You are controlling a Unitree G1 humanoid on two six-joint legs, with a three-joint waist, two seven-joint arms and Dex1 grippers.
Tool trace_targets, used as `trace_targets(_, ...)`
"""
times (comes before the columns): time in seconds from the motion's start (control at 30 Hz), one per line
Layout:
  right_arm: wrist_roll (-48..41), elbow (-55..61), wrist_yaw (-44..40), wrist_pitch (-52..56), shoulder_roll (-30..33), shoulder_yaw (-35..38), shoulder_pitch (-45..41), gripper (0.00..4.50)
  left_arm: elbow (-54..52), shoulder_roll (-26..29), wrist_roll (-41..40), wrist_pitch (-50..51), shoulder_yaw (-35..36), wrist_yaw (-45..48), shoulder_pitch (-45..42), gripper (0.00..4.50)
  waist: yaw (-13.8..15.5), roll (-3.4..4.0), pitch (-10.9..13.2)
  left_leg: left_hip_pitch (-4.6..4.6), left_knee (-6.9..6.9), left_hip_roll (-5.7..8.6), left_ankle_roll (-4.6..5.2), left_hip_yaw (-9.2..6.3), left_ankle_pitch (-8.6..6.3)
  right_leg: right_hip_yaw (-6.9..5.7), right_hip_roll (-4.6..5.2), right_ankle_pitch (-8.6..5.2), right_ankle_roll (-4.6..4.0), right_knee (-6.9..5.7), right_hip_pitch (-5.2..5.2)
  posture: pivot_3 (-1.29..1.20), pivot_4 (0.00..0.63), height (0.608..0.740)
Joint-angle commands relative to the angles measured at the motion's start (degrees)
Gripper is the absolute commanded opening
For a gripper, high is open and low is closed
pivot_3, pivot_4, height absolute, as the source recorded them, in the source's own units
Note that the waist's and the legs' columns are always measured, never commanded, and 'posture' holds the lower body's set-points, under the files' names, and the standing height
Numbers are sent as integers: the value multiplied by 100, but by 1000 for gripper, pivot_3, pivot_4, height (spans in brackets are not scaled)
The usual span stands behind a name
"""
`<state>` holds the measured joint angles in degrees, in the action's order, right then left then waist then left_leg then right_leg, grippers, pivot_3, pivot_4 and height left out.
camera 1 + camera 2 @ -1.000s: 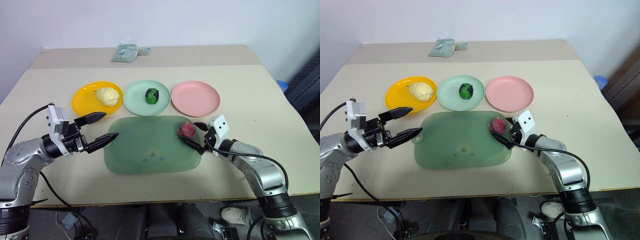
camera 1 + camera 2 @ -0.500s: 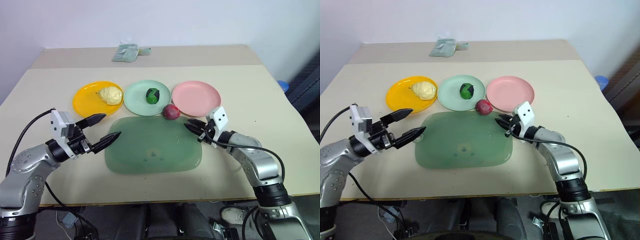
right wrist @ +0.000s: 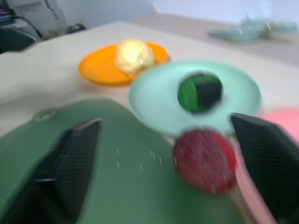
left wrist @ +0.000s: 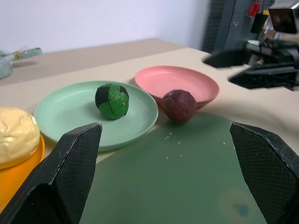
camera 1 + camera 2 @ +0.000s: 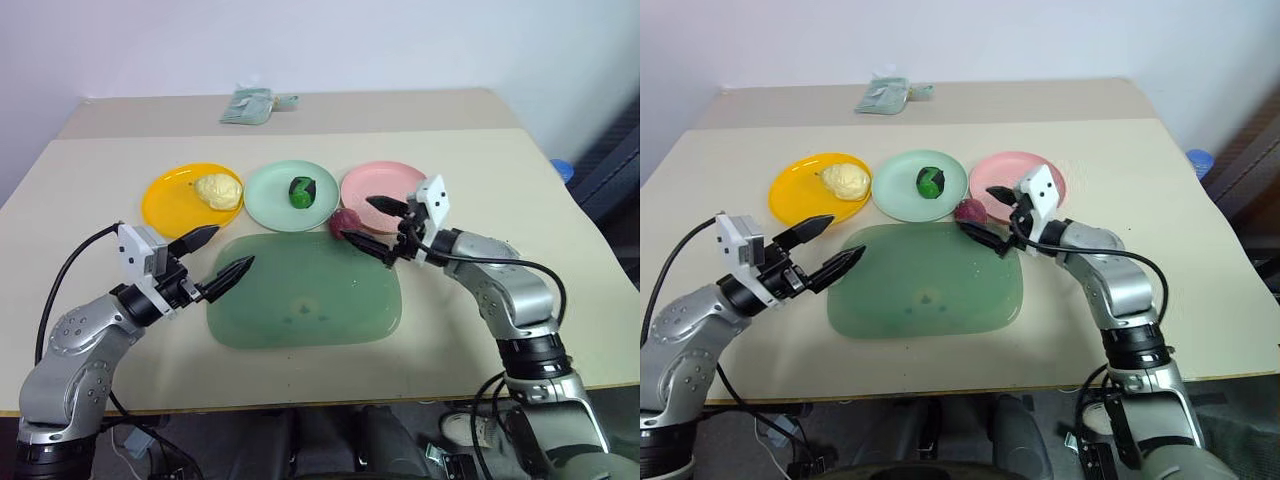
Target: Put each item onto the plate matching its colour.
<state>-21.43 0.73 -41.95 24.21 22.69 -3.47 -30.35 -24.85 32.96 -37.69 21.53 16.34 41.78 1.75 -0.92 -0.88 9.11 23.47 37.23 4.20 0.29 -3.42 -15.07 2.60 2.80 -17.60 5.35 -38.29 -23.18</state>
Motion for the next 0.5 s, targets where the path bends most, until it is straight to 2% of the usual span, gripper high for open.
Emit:
trace_targets(0.03, 389, -574, 95, -550, -214, -157, -357, 4470, -278, -5, 18, -132, 137, -89, 78, 4500, 16, 0, 0, 0, 1, 0, -1, 1, 0, 0, 0, 0, 0, 0, -1, 0, 150, 740)
trace_targets(0.5, 1365, -3337, -148, -2165, -791, -476, -1268, 4470, -664, 65, -26, -53, 295, -363, 376, 4500, -6, 1, 1, 0, -1, 0, -19, 2, 11, -1, -2, 1, -2, 0, -2, 0, 150, 740)
